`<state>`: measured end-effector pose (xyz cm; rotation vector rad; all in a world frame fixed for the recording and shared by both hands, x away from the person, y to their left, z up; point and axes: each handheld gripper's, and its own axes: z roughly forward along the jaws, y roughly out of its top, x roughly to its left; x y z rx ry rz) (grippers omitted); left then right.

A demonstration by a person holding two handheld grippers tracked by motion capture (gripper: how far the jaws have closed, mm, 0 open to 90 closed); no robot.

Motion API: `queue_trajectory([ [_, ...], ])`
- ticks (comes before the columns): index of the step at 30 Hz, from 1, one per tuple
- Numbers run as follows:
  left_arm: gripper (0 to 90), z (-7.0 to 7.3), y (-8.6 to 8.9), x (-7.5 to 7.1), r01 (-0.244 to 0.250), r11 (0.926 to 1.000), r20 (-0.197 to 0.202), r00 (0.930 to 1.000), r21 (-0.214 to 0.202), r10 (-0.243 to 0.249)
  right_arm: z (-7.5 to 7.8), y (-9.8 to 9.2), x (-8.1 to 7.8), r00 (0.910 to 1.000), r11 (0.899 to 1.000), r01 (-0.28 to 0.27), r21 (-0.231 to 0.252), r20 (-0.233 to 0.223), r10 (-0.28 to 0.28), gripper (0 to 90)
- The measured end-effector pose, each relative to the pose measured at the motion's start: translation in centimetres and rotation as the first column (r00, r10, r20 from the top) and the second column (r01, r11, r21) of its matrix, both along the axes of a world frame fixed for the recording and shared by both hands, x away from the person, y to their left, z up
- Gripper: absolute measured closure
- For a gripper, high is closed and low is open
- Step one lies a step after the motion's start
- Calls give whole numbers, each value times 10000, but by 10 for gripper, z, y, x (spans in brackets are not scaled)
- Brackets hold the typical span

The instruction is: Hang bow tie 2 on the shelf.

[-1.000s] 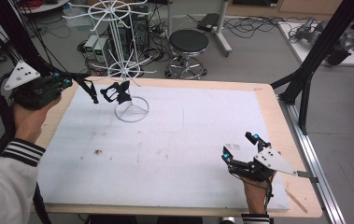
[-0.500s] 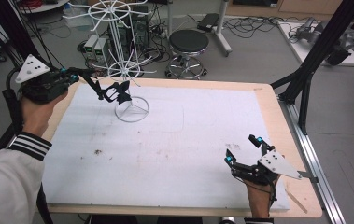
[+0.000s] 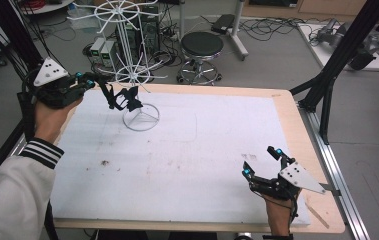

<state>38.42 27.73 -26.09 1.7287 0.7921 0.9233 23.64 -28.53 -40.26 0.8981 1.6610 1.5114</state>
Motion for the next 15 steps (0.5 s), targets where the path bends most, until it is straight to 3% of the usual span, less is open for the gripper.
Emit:
queue_trajectory([
  [7, 801, -3, -5, 2, 125, 9998, -124, 9998, 171, -123, -6, 1, 2, 10000, 9999, -4, 141, -90, 5, 83],
  [15, 792, -5, -5, 2, 161, 9999, -160, 9997, 50, -160, -13, 3, 6, 9999, 9997, -62, 247, -144, 65, 83],
])
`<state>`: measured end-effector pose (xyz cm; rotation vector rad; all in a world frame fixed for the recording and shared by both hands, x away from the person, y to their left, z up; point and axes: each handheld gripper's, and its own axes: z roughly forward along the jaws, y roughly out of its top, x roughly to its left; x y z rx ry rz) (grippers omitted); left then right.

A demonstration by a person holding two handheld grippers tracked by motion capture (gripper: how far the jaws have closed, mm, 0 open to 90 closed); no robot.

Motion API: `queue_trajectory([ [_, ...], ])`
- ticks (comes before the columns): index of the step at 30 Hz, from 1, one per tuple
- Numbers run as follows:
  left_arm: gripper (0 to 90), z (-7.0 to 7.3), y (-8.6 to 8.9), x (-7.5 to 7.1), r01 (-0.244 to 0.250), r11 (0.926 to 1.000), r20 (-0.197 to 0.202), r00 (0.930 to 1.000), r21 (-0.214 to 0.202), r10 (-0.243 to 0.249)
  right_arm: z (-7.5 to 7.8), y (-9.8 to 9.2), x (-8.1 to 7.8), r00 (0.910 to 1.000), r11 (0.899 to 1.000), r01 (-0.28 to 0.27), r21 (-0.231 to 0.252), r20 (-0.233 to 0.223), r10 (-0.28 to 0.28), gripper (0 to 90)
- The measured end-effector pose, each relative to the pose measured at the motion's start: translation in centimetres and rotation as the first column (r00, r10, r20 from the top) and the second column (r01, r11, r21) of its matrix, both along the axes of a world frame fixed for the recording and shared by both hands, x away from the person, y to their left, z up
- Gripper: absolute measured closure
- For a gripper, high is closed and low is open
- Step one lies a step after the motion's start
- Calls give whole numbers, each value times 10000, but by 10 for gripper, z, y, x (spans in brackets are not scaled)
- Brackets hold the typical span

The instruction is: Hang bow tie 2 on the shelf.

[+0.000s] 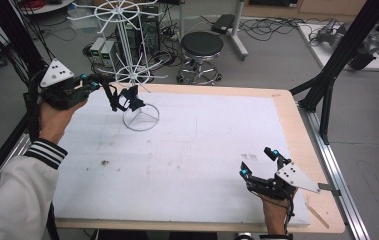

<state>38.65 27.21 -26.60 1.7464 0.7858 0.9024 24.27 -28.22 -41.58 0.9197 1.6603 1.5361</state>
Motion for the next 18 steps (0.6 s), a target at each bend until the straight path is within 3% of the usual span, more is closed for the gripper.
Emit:
queue_trajectory([
  [5, 764, -2, 1, 1, -21, 10000, -137, 9999, -78, 20, -2, 2, 1, 10000, 10000, -57, 18, -18, 57, 83],
  [8, 671, -2, 0, 1, 27, 9999, -165, 9999, -102, -29, -3, 1, 1, 10000, 10000, -46, 37, -5, 46, 83],
  [9, 615, -2, 0, 1, 59, 9997, -193, 9998, -230, -63, -4, 2, 1, 10000, 9999, -38, 101, -66, 39, 84],
  [10, 469, -2, 0, 1, 99, 9996, -212, 9997, -275, -105, -6, 2, 2, 10000, 9999, -34, 145, -85, 35, 84],
  [11, 469, -3, 0, 1, 186, 9993, -218, 9996, -325, -193, -6, 2, 2, 10000, 9999, -34, 145, -85, 35, 84],
  [12, 334, -3, -1, 1, 251, 9986, -176, 9995, -476, -259, -7, 2, 3, 10000, 9999, -61, 111, -40, 62, 83],
  [13, 334, -3, 0, 1, 304, 9985, -173, 9994, -451, -312, -7, 2, 3, 10000, 9999, -61, 111, -40, 62, 83],
  [14, 270, -3, 0, 1, 377, 9974, -171, 9991, -616, -389, -7, 2, 3, 10000, 9999, -54, 92, -28, 54, 83],
  [18, 276, -2, 1, 0, 604, 9954, -117, 9980, -740, -615, -8, 3, 3, 10000, 9999, -13, 118, -73, 13, 83],
])
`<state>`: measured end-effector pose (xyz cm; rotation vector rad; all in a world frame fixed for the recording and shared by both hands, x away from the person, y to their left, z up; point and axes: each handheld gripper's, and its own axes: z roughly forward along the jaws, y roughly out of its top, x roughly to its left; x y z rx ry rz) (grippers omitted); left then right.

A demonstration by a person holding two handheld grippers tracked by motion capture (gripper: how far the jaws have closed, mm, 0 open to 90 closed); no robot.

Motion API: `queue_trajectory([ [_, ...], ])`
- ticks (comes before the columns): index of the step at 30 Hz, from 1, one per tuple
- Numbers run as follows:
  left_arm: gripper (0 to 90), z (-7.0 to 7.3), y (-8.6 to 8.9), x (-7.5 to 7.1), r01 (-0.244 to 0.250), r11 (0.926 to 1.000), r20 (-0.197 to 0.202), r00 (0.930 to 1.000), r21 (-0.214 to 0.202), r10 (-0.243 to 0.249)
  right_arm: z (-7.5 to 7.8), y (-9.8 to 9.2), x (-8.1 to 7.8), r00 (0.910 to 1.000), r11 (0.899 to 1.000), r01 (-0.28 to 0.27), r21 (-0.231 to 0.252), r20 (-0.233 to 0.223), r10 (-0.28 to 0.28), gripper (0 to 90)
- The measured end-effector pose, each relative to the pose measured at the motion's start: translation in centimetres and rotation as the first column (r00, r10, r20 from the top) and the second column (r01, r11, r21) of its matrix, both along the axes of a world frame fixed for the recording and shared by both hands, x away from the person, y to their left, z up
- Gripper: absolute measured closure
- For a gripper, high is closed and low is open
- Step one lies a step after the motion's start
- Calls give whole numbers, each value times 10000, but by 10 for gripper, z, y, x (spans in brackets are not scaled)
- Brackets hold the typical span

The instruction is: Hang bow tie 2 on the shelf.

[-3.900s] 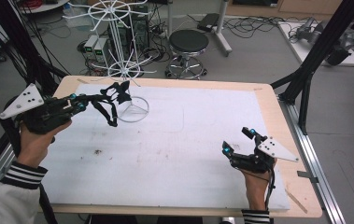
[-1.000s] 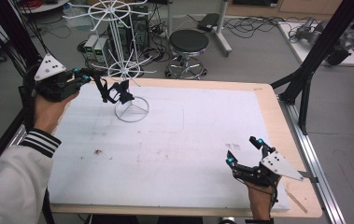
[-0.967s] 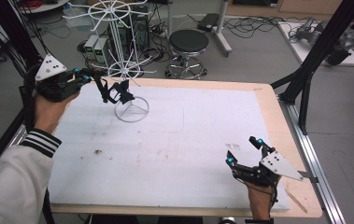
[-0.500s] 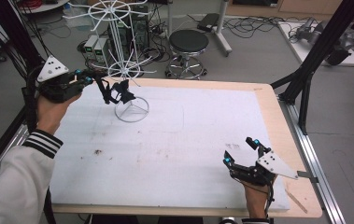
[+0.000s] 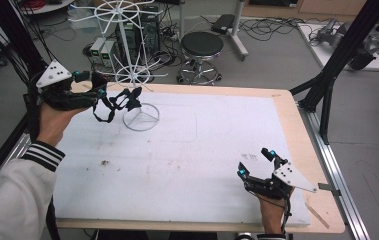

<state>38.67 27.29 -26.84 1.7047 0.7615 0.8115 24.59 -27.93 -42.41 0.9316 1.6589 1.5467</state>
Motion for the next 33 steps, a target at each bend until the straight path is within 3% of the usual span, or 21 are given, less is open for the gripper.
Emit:
queue_trajectory([
  [7, 276, -2, 0, 3, 45, 9999, -81, 10000, -114, -46, 0, 0, 0, 10000, 10000, -13, 26, -65, 13, 83],
  [13, 270, -1, 2, 5, 157, 9986, -86, 9998, -503, -162, 0, -1, 0, 10000, 10000, 35, -41, 8, -35, 83],
  [24, 176, 3, 13, -7, 723, 9889, 584, 9962, -1295, -652, -5, -3, -1, 9999, 9998, 137, 158, 72, -138, 83],
  [33, 155, -16, 30, -26, 1231, 9767, 1051, 9888, -1755, -1058, -11, -1, 2, 9998, 9998, 164, 126, 77, -165, 83],
])
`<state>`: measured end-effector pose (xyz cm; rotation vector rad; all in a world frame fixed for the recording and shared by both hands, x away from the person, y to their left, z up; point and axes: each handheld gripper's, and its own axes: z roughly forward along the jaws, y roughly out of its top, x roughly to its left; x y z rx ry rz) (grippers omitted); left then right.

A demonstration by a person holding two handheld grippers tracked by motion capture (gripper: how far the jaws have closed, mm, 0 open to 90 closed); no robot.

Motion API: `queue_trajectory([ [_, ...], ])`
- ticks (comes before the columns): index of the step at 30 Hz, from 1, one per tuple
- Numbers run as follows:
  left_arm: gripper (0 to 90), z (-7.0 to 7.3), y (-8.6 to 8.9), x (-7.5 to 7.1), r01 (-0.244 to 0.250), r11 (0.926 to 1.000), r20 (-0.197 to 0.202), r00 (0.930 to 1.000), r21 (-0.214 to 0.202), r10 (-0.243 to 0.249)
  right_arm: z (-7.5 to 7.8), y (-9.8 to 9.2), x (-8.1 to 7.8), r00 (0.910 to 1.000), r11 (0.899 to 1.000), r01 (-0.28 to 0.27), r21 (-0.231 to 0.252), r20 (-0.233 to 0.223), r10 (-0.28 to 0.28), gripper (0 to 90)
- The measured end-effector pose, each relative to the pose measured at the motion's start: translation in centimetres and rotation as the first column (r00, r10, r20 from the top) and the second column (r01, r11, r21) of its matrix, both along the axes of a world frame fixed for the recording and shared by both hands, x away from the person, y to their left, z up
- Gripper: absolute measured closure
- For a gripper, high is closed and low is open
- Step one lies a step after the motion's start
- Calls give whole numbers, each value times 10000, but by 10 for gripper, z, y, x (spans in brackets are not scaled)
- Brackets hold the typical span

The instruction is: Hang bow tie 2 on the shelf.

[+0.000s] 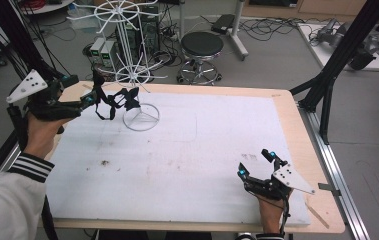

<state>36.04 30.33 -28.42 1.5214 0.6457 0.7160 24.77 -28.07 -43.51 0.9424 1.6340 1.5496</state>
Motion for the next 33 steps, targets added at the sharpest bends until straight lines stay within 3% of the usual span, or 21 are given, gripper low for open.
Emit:
queue_trajectory([
  [4, 154, -17, 6, -13, -107, 9999, 168, 9998, 38, 106, -1, 2, 0, 10000, 10000, -3, -29, -52, 3, 83],
  [9, 154, -41, 10, -30, -190, 9998, 95, 9998, -94, 190, -1, 4, 2, 9999, 10000, 56, -46, 135, -55, 83],
  [14, 154, -65, 5, -49, -369, 9981, 151, 9992, -497, 377, -3, 7, 5, 9999, 10000, 2, -59, 148, -1, 83],
  [17, 146, -80, -1, -60, -315, 9990, 365, 9988, -313, 326, -5, 8, 6, 9998, 10000, -17, 11, 177, 17, 82],
  [20, 146, -96, -6, -70, -201, 9990, 351, 9992, -388, 214, -7, 8, 5, 9999, 10000, 31, -5, 158, -31, 82],
  [25, 146, -116, -8, -80, -289, 9991, 280, 9992, -319, 298, -8, 8, 4, 9998, 9999, 65, -107, 202, -63, 82],
  [33, 146, -143, -10, -92, -435, 9975, 335, 9984, -554, 454, -13, 7, 4, 10000, 10000, 2, -4, 86, -2, 83],
])
